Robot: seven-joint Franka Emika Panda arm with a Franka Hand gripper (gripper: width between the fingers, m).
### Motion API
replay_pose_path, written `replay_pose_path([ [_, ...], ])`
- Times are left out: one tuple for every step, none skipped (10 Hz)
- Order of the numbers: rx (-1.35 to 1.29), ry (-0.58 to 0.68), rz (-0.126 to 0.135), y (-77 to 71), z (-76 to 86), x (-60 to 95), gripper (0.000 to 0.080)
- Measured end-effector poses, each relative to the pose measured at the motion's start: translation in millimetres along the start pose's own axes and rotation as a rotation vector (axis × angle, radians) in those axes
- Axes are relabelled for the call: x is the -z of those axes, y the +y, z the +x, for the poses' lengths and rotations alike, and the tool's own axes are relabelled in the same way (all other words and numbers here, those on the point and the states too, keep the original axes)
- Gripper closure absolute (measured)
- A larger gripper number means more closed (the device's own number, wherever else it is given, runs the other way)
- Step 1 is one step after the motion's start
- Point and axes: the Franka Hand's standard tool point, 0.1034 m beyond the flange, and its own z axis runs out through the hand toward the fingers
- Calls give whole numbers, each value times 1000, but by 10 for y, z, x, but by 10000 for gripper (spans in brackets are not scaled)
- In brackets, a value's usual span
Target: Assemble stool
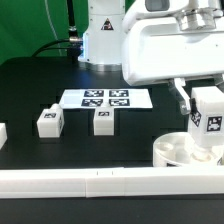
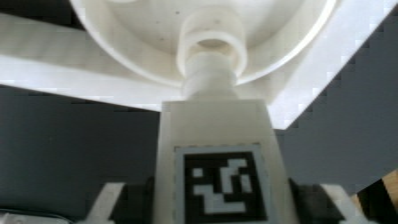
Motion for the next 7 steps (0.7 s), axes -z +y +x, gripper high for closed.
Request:
replay_pose_path([
  [0,-2,0,-1,-13,-11,463],
  [2,-5,2,-16,-25,-21,463],
  [3,-8,4,-30,-39,-34,463],
  [3,-9,4,-28,-50,-42,463],
  [3,-13,4,-26,-70,-57,463],
  [2,-18,5,-29,-99,-78,463],
  [2,-16,4,-29,-109,-91,463],
])
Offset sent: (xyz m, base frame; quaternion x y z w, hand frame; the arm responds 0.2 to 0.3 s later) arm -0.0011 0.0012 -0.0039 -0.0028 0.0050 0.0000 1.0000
